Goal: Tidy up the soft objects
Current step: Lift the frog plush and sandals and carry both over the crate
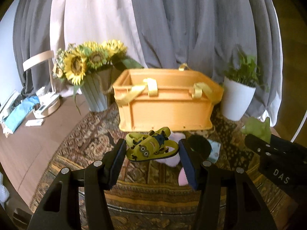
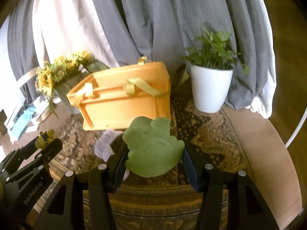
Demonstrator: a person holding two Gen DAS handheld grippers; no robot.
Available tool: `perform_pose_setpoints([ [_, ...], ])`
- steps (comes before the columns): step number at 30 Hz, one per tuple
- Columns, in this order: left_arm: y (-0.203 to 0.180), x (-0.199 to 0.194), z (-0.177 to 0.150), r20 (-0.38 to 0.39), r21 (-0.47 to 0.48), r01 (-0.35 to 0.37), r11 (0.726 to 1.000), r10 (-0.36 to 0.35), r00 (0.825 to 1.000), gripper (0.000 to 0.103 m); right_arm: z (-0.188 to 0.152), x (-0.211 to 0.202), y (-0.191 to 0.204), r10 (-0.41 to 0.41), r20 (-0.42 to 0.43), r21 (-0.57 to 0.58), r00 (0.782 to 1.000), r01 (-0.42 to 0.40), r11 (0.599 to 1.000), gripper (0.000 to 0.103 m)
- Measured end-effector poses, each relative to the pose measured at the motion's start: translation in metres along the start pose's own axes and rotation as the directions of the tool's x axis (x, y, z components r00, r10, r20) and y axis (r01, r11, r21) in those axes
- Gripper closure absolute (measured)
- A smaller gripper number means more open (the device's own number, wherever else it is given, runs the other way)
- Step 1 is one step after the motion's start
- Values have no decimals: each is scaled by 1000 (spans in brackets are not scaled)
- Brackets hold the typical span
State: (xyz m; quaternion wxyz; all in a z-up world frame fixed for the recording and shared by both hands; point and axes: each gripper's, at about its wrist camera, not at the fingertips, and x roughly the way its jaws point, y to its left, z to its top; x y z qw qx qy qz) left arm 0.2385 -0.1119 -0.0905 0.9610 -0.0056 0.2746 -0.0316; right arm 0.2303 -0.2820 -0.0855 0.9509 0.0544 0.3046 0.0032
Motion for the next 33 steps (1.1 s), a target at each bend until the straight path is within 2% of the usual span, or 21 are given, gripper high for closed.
perform_pose_setpoints([
  [13,19,-14,49,121,-9,27,1000,-26,992,47,43,-15,24,10,117,4,993,-10,1000,48],
  [33,34,-6,108,273,14,15,1000,-18,962,47,97,-3,50,32,273,-20,962,-27,999,48],
])
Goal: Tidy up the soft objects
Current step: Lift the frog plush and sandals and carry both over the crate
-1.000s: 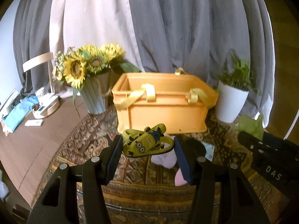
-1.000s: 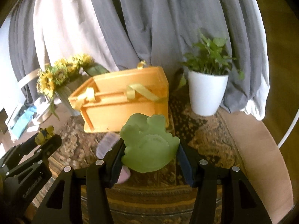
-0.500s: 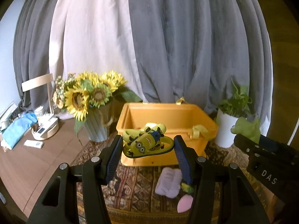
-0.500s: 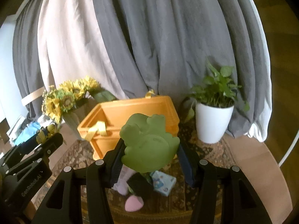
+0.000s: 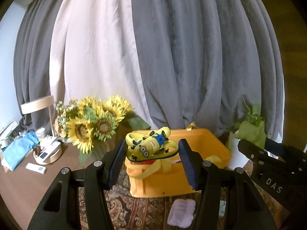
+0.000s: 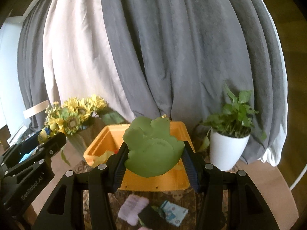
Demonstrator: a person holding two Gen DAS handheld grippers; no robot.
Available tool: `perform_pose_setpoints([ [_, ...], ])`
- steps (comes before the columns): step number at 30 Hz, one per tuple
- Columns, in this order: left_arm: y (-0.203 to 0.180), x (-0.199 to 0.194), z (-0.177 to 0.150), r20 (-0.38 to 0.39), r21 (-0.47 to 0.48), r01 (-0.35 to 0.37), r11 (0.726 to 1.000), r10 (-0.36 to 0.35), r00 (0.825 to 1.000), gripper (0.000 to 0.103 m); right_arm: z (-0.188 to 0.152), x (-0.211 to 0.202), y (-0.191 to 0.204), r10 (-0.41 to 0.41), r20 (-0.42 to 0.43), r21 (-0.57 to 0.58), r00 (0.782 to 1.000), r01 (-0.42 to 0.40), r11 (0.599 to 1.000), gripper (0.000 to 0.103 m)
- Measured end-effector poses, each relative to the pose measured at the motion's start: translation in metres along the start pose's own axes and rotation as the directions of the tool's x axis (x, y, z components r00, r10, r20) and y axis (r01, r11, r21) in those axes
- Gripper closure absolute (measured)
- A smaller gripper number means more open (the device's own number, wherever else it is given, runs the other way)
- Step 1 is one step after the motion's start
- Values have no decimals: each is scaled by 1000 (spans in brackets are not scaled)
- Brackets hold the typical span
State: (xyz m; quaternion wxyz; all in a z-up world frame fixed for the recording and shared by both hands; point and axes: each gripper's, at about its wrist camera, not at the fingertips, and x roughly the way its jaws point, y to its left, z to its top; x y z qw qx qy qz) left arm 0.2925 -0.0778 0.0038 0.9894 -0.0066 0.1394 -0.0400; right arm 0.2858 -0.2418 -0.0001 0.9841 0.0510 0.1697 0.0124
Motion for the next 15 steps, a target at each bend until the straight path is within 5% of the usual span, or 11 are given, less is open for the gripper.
perform_pose_setpoints([
  [15,-4,76,25,-26,-17,35,999,-36,999,48,38,69,-7,-4,13,-33,1000,4,999,48],
])
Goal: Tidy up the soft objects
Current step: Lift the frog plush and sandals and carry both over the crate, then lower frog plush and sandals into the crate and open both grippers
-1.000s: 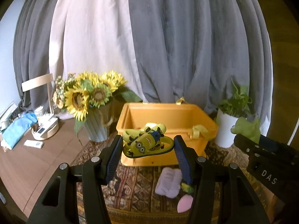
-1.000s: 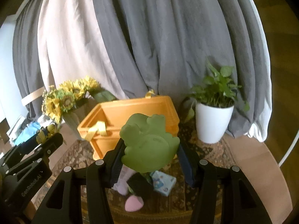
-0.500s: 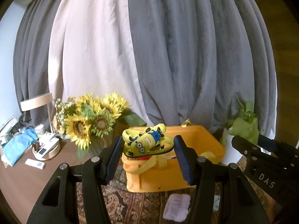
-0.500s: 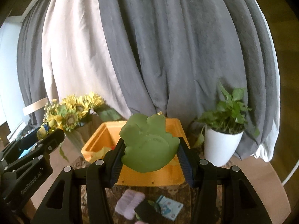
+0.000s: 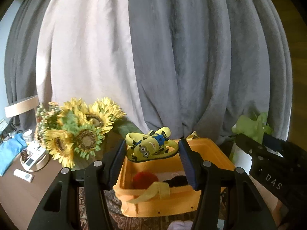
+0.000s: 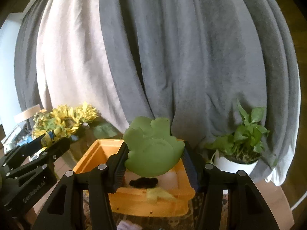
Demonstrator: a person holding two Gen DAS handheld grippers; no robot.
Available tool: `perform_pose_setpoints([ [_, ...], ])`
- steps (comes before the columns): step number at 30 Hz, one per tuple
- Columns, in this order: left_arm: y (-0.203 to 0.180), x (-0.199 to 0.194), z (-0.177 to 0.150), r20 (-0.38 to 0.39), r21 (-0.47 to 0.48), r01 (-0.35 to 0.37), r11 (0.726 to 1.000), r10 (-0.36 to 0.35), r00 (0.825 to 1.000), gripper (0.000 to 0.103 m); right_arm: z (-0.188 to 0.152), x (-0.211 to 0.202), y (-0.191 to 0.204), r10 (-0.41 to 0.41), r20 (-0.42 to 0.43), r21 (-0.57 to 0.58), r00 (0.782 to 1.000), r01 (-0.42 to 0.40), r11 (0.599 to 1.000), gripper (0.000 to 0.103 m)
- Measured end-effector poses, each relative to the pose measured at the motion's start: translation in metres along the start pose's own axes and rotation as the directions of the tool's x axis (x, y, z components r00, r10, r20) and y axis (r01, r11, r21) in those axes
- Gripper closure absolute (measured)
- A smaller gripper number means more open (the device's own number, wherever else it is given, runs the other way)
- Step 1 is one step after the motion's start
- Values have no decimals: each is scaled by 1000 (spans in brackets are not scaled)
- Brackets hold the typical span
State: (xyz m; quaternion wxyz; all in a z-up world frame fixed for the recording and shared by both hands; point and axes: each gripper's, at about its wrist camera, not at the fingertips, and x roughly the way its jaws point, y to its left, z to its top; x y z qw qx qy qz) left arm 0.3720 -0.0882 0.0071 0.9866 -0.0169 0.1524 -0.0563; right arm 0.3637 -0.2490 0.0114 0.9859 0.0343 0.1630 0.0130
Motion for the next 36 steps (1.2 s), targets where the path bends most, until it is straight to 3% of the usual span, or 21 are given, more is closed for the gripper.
perform_pose_setpoints([
  [10,-1,57,6,-79,16,19,1000,-18,997,47,2,62,-6,11,-94,-7,995,-12,1000,48],
  [20,1,112,3,-205,37,49,998,-41,978,47,-5,118,-10,-2,-243,-29,970,-5,1000,48],
  [27,1,147,-2,-311,56,85,995,-64,948,47,-15,152,-14,10,-374,-25,927,-20,999,48],
  [36,-2,180,-15,-423,72,123,990,-81,902,46,-24,177,-20,5,-475,-30,880,-22,999,48],
])
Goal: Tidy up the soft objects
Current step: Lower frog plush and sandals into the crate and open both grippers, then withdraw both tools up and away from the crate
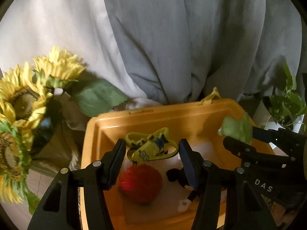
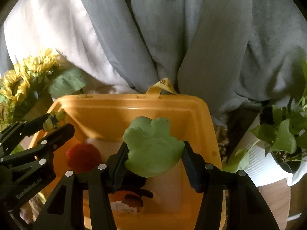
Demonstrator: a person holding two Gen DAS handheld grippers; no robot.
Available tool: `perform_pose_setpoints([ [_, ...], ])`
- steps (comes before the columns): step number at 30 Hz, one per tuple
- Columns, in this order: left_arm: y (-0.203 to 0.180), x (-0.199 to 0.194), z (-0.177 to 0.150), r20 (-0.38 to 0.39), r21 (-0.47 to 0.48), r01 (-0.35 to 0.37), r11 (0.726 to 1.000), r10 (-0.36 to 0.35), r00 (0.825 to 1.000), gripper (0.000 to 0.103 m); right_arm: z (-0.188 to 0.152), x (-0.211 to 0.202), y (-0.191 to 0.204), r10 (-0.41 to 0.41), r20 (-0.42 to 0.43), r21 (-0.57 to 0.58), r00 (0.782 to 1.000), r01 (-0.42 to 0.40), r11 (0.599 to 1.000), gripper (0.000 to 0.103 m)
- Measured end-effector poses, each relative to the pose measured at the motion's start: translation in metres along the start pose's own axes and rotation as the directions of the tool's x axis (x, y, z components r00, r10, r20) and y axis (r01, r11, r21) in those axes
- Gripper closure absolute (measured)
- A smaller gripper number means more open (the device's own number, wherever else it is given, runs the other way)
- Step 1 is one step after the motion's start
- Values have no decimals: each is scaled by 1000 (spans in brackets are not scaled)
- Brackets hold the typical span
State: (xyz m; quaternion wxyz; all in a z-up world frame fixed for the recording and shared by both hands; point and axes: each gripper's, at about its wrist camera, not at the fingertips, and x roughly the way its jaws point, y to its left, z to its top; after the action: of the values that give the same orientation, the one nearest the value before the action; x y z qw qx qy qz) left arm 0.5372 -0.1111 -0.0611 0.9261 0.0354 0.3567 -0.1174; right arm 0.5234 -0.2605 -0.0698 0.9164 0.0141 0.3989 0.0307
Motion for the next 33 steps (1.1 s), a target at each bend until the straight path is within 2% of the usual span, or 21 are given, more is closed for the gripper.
perform_pose_setpoints([
  [3,0,8,0,-23,5,3,1000,-3,1000,44,0,5,0,6,-16,5,1000,-6,1000,46],
  [5,1,10,-1,-31,2,0,1000,0,1000,32,0,7,1,5,-23,4,1000,-5,1000,42],
  [12,2,4,-3,-34,-10,14,1000,-14,999,28,1,-3,0,-15,11,12,1000,15,1000,42],
  [20,1,-28,-2,25,-36,21,999,-20,999,26,4,-39,-1,-25,102,31,994,22,999,41],
  [23,0,-46,-2,61,-45,22,999,-19,998,24,3,-56,1,-27,141,37,990,21,999,36],
  [26,0,-60,-3,86,-53,27,998,-23,996,20,0,-74,3,-28,184,50,983,19,999,35],
  [33,-4,-98,-13,138,-64,22,998,-13,990,17,-15,-109,6,-20,247,78,969,0,997,35],
])
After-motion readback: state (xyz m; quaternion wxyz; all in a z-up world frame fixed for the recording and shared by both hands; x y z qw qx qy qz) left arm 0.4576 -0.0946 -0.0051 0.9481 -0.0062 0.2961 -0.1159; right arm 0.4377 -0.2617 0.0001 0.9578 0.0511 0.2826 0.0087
